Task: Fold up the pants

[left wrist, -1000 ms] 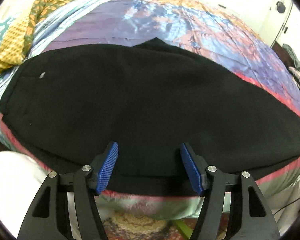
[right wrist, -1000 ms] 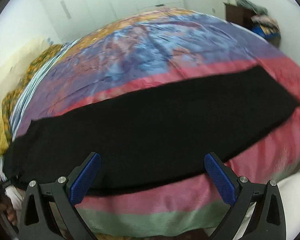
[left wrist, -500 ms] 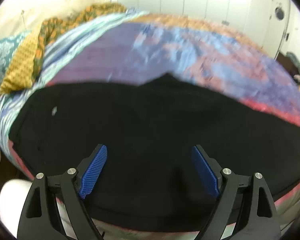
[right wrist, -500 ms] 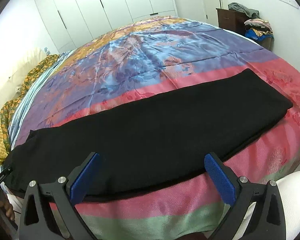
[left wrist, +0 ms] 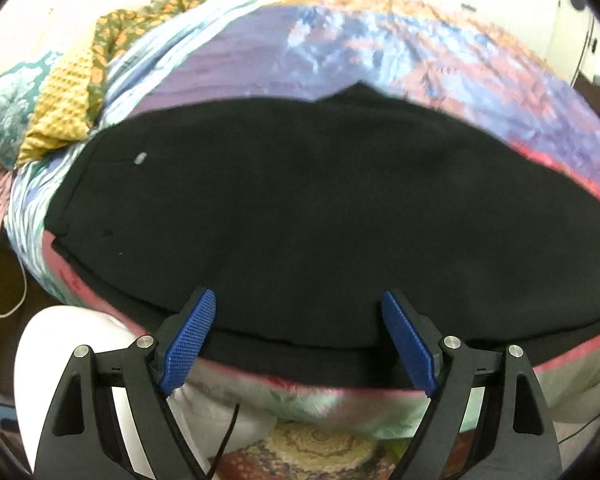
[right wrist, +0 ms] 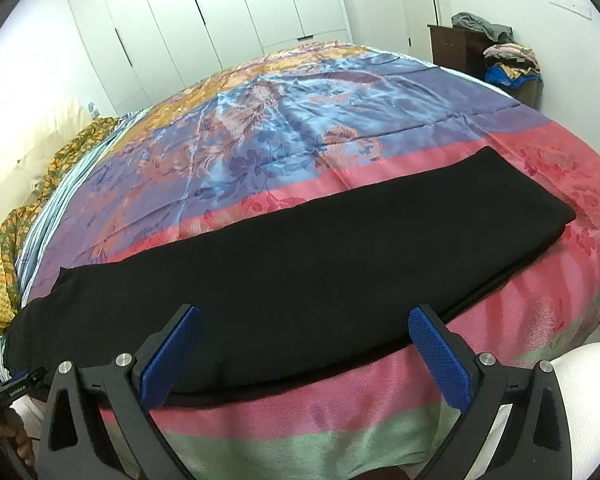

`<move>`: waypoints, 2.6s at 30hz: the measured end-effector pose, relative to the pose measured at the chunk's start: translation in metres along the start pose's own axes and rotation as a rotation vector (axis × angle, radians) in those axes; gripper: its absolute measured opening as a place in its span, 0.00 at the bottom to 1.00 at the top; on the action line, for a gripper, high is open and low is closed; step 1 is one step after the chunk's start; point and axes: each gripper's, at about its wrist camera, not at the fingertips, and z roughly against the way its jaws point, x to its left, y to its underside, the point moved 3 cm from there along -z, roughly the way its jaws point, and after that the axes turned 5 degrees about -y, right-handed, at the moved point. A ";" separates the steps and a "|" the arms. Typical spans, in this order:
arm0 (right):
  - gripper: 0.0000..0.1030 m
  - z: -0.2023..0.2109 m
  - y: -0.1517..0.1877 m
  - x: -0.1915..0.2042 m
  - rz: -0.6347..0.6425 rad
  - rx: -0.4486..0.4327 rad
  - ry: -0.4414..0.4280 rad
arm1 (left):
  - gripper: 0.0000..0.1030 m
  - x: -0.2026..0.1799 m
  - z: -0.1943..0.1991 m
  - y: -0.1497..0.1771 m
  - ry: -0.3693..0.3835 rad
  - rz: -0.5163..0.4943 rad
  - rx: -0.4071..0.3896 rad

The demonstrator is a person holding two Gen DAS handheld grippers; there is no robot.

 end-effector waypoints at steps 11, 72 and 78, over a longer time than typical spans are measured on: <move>0.99 -0.002 -0.001 0.015 0.077 -0.002 0.011 | 0.86 0.018 -0.033 -0.075 -0.036 0.010 -0.111; 0.99 -0.021 0.010 0.021 0.097 0.071 0.011 | 0.90 0.002 -0.049 -0.028 -0.103 -0.065 0.028; 0.99 -0.025 0.004 0.014 0.052 0.082 -0.034 | 0.90 0.004 -0.048 -0.026 -0.088 -0.059 0.024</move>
